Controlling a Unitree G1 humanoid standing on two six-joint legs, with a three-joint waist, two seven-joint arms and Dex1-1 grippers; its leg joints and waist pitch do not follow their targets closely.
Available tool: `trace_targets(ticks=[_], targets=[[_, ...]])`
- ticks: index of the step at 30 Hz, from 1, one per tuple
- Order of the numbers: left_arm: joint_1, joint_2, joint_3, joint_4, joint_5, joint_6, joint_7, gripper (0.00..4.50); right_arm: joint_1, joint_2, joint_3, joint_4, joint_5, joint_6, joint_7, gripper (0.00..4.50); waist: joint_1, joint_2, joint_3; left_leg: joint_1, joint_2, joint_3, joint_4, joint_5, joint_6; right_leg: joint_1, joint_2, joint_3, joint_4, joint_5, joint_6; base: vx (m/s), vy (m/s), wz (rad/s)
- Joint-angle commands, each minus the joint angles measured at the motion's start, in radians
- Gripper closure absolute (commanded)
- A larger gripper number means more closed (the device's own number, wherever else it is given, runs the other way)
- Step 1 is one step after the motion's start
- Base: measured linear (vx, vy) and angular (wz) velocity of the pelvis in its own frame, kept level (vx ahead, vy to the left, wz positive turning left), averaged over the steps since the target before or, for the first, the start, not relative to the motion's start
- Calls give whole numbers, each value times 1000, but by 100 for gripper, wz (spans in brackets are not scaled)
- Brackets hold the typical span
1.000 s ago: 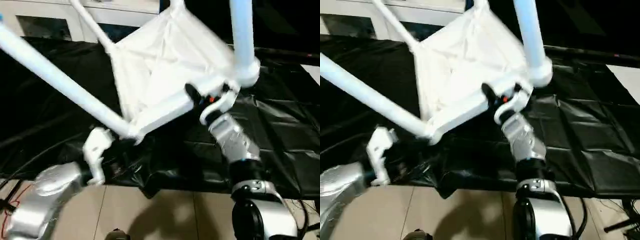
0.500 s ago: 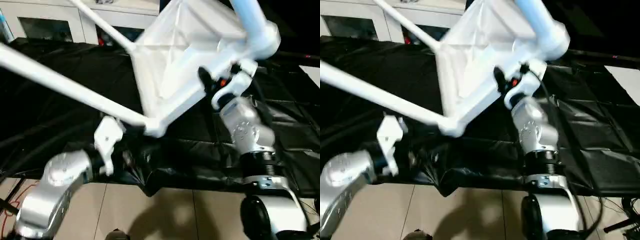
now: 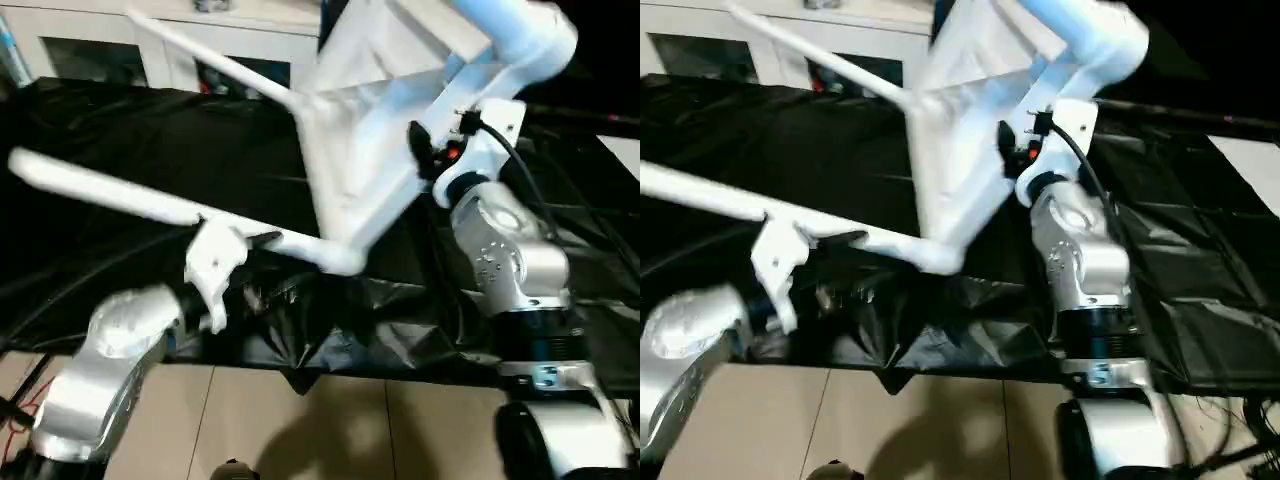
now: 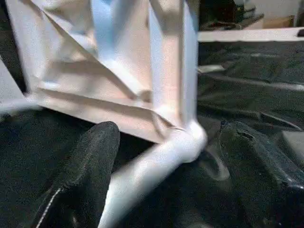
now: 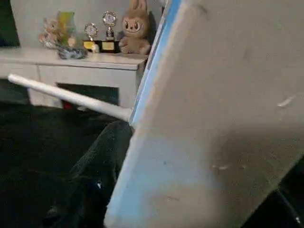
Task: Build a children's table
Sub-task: Flip table
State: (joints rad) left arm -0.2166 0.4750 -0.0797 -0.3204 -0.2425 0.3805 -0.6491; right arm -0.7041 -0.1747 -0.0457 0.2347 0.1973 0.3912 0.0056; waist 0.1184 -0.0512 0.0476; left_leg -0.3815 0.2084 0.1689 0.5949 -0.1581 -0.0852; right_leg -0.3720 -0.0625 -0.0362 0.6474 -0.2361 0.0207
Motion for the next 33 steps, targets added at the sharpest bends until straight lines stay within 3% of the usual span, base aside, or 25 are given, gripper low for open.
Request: trace_targets(ticks=[1,9,16,18,20,23,25,27,28,29,31,33], targets=[[-10,6,3,13,7,-7,2,74,46,-35,9,55,-77,68,-44,232,-12,24,-48,38,13,-4,-83,-373,-127,-2,-52,38,-94,-266,-74,0,0,0],[-25,5,7,27,15,-18,8,74,44,-56,33,29,-126,123,-78,243,-13,22,-51,39,12,-7,-83,-399,-128,-4,-51,38,-93,-259,-79,0,0,0],[-65,23,-8,54,71,-76,12,74,32,-63,80,103,-154,65,-12,244,-18,21,-53,34,12,-9,-84,-386,-130,0,-52,37,-91,-234,-80,0,0,0],[-99,37,-25,78,120,-125,21,74,17,-60,88,151,-139,6,38,190,-19,22,-53,36,12,-9,-82,-401,-129,-2,-52,37,-92,-242,-80,0,0,0],[-116,45,-34,90,146,-155,25,74,8,-57,92,175,-138,-19,53,176,-21,21,-54,32,13,-11,-84,-402,-127,1,-53,35,-92,-241,-84,0,0,0],[-174,56,-53,121,213,-213,52,74,-16,-52,98,237,-148,-68,69,151,-26,18,-60,29,14,-13,-82,-372,-124,7,-54,33,-87,-192,-107,0,0,0],[-211,49,-54,146,254,-277,82,74,-24,-46,94,258,-150,-90,76,138,-27,3,-68,18,13,-9,-76,-290,-111,18,-54,33,-77,-103,-122,0,0,0],[-245,40,-48,170,288,-348,119,74,-15,-36,88,235,-138,-116,89,118,-22,7,-77,10,13,-3,-63,-126,-79,25,-52,32,-57,92,-138,0,0,0],[-267,41,-49,189,323,-400,145,74,-5,-28,81,215,-131,-132,95,107,-23,12,-74,8,12,-1,-62,-109,-70,23,-49,31,-57,129,-142,0,0,0],[-282,41,-49,200,344,-430,164,74,5,-22,77,199,-128,-144,96,100,-23,11,-73,7,12,-2,-62,-113,-68,24,-49,31,-57,132,-141,0,0,0],[-308,50,-54,216,390,-479,194,74,26,-19,77,170,-123,-164,102,79,-25,7,-71,8,13,-2,-64,-127,-64,25,-51,32,-59,117,-134,0,0,0],[-358,75,-58,247,461,-539,242,74,79,-19,80,102,-123,-224,104,58,-23,13,-69,14,16,-1,-63,-143,-65,20,-52,34,-61,98,-129,0,0,0]])
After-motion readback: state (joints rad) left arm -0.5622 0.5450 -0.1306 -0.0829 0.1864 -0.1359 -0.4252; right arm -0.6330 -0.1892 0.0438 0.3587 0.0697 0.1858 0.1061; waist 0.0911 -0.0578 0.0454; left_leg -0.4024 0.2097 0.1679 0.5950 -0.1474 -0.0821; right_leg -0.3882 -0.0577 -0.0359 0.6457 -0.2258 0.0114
